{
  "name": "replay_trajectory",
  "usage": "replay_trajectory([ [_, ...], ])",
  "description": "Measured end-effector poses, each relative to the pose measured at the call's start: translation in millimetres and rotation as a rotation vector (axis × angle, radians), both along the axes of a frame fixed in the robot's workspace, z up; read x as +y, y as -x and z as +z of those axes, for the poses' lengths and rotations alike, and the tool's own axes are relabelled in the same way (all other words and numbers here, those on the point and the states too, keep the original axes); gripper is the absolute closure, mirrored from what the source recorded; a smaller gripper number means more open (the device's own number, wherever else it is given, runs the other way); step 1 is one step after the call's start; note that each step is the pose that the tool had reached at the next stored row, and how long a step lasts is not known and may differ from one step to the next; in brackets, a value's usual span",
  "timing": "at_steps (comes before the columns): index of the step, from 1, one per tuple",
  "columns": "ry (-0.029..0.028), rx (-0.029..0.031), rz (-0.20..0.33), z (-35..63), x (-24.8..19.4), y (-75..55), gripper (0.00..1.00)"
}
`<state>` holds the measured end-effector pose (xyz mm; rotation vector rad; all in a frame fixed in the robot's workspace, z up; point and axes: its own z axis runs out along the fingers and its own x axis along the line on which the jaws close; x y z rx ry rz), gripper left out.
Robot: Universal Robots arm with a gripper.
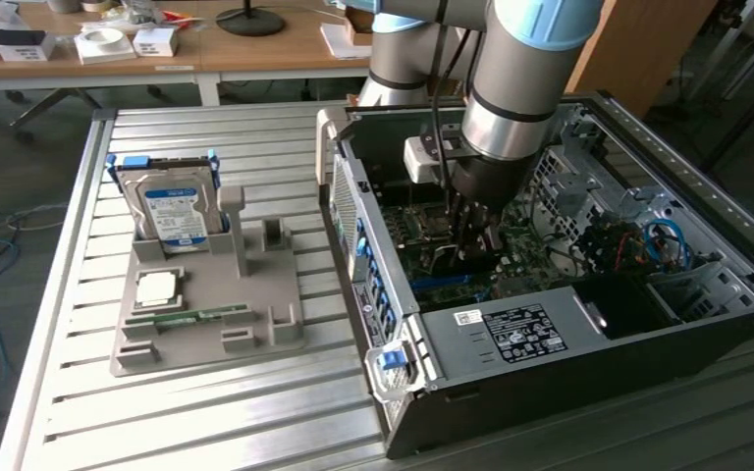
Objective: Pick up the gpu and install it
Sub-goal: 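Insert the gpu into the slot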
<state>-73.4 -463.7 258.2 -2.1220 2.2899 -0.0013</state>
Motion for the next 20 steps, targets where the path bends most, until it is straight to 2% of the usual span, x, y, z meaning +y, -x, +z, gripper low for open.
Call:
replay_trajectory([
  [12,0.0,0.0,0.0,-0.1,0.0,-0.9,0.74],
  [14,0.0,0.0018,0.0,-0.1,0.0,-1.0,0.74],
  [20,0.0,0.0021,0.0,-0.1,0.0,-1.2,0.74],
])
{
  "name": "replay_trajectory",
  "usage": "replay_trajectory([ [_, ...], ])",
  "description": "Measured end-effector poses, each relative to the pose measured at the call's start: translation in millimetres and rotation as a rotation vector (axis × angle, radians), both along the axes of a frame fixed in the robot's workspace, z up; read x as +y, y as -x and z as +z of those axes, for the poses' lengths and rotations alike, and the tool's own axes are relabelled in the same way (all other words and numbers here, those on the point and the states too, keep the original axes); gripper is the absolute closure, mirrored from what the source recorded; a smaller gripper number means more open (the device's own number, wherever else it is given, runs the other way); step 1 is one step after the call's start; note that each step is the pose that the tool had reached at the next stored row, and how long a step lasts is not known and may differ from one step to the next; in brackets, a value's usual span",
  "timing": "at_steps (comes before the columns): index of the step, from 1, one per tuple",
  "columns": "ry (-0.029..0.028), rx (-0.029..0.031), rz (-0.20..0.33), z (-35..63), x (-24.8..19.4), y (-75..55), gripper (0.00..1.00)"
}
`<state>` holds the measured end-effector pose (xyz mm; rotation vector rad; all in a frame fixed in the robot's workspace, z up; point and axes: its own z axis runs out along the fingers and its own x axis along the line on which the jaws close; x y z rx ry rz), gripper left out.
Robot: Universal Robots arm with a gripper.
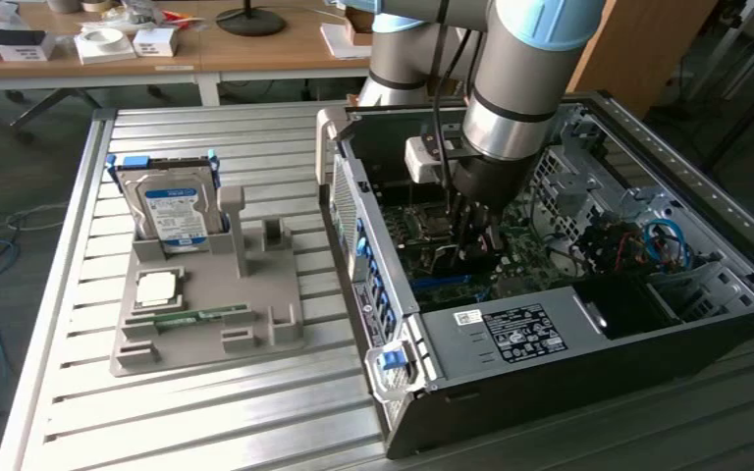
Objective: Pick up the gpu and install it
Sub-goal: 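Insert the gpu into the slot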
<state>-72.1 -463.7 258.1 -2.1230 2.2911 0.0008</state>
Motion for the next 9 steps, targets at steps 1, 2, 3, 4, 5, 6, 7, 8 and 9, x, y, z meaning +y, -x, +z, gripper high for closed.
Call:
replay_trajectory([
  [1,0.0,0.0,0.0,0.0,0.0,0.0,0.74],
  [2,0.0,0.0,0.0,0.0,0.0,0.0,0.74],
  [3,-0.0001,0.0,0.0,0.0,0.0,0.0,0.74],
  [4,-0.0001,0.0,0.0,0.0,0.0,-0.2,0.74],
  [5,-0.0001,0.0,0.0,0.0,0.0,-0.2,0.74],
  [6,0.0002,0.0001,0.0,0.0,0.0,-0.2,0.74],
  [7,0.0004,0.0006,0.0,-0.1,0.1,-0.3,0.74],
  [8,0.0006,0.0012,0.0,0.0,0.0,-0.5,0.74],
  [9,0.0006,0.0013,0.0,0.0,0.0,-0.5,0.74],
])
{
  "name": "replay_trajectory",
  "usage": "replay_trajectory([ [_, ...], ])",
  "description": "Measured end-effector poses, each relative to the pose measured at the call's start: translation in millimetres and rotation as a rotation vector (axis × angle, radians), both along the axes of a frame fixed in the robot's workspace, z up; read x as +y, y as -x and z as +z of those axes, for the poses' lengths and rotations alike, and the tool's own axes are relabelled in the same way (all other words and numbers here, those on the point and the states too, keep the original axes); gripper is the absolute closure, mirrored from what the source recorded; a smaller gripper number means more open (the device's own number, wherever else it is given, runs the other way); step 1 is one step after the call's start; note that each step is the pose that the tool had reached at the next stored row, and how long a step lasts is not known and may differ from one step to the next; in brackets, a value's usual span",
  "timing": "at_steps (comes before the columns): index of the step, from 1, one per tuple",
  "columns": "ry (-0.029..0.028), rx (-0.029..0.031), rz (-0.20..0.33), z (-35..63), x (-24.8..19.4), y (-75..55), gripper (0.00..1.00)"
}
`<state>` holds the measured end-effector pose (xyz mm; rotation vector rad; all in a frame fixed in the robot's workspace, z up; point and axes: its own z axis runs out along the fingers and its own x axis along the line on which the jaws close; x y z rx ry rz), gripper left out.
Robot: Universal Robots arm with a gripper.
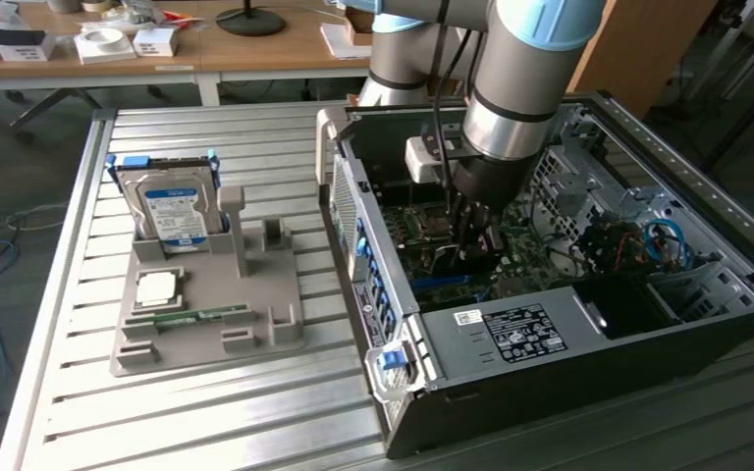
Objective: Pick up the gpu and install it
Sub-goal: 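Insert the gpu into the slot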
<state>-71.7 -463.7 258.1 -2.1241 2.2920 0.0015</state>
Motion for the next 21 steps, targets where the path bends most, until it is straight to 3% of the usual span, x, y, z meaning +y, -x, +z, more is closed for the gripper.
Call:
replay_trajectory([
  [21,-0.0001,0.0022,0.0,-1.2,0.0,-1.0,0.74],
])
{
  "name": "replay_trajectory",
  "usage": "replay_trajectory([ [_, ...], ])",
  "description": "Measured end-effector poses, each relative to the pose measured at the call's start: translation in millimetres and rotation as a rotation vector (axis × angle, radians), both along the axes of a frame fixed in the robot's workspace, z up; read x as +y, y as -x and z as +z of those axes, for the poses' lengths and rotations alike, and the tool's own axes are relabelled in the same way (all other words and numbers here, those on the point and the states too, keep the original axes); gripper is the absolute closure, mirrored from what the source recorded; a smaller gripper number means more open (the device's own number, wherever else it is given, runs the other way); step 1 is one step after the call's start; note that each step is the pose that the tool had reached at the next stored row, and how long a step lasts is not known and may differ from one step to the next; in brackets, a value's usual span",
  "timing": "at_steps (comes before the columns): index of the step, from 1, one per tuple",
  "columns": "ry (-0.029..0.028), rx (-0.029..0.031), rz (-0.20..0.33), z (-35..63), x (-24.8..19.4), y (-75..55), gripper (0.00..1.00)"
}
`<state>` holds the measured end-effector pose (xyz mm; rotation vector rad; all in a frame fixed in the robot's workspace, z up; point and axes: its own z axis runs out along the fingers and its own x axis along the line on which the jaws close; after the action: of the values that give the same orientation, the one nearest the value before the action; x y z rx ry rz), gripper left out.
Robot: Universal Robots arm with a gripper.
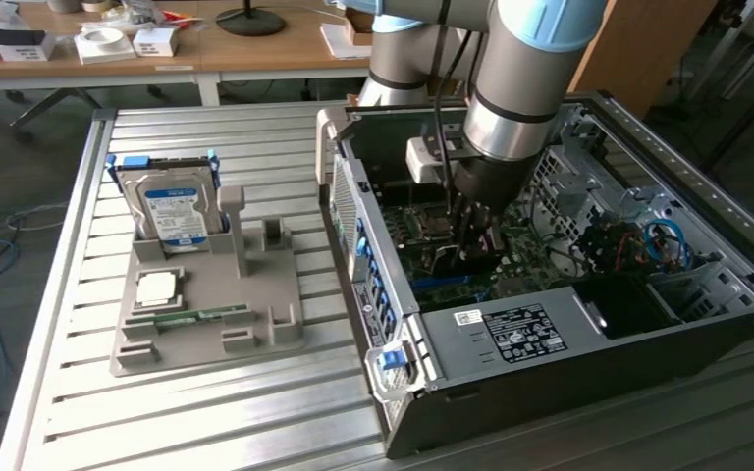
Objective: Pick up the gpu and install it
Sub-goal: 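Insert the gpu into the slot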
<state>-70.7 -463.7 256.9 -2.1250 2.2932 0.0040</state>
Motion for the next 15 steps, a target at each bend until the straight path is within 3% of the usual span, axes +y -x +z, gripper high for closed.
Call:
replay_trajectory([
  [15,-0.0031,-0.0015,0.017,-0.5,0.1,0.0,0.74],
])
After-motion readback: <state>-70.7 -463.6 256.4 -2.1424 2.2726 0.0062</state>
